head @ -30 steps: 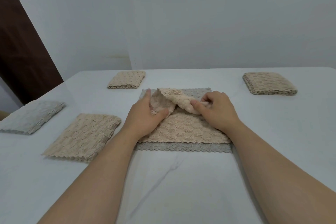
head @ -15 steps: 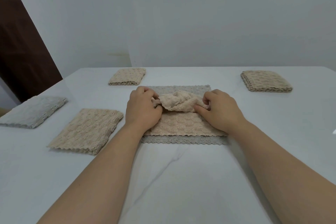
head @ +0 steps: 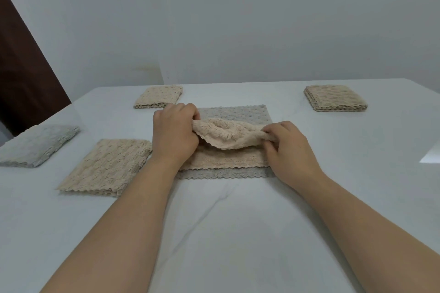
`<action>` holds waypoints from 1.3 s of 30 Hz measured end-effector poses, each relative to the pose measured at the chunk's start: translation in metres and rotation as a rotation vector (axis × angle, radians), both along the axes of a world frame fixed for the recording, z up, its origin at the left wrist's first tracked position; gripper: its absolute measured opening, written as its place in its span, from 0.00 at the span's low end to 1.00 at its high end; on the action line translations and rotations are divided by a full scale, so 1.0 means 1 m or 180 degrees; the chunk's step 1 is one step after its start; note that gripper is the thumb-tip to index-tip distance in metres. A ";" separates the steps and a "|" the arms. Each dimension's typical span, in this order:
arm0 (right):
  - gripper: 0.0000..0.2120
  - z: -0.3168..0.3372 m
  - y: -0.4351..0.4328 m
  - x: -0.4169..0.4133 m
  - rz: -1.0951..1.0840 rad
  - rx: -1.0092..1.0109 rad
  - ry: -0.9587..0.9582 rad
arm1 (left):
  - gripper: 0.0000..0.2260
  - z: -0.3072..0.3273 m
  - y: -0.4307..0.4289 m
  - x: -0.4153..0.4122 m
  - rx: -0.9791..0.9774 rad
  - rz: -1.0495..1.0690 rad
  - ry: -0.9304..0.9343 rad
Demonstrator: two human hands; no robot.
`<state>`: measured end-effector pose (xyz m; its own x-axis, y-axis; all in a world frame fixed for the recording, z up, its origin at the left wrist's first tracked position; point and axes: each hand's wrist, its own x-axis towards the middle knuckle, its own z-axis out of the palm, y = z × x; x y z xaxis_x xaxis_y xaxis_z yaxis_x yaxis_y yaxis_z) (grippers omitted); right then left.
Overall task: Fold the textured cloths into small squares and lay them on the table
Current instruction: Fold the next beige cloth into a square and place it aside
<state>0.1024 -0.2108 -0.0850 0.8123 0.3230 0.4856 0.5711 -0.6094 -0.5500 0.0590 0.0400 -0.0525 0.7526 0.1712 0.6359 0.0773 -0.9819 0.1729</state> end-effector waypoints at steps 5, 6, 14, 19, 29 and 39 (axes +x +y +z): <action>0.09 0.010 -0.008 0.001 0.0180 -0.0080 0.0369 | 0.14 0.018 0.003 -0.010 0.0463 -0.0324 0.0685; 0.11 0.010 -0.010 0.002 0.0187 -0.0136 0.0357 | 0.13 0.021 0.005 -0.012 0.0390 -0.0375 0.0922; 0.09 0.013 -0.011 -0.001 0.0315 -0.0326 0.0408 | 0.12 0.029 0.010 -0.021 -0.0102 -0.0304 0.2259; 0.06 0.014 -0.009 -0.004 0.0276 -0.0097 0.0214 | 0.08 0.034 0.005 -0.020 0.0222 -0.0238 0.1836; 0.11 0.012 -0.010 0.004 -0.0057 -0.0342 -0.0028 | 0.19 0.037 -0.001 -0.019 0.0362 -0.0567 0.1282; 0.10 0.013 -0.006 0.000 -0.0370 -0.0810 -0.0072 | 0.16 0.035 -0.007 -0.020 0.0349 -0.0273 0.1991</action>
<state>0.1027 -0.2169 -0.0723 0.8409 0.3421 0.4194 0.4997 -0.7884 -0.3587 0.0393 0.0326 -0.0178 0.9952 0.0529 0.0824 0.0515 -0.9985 0.0187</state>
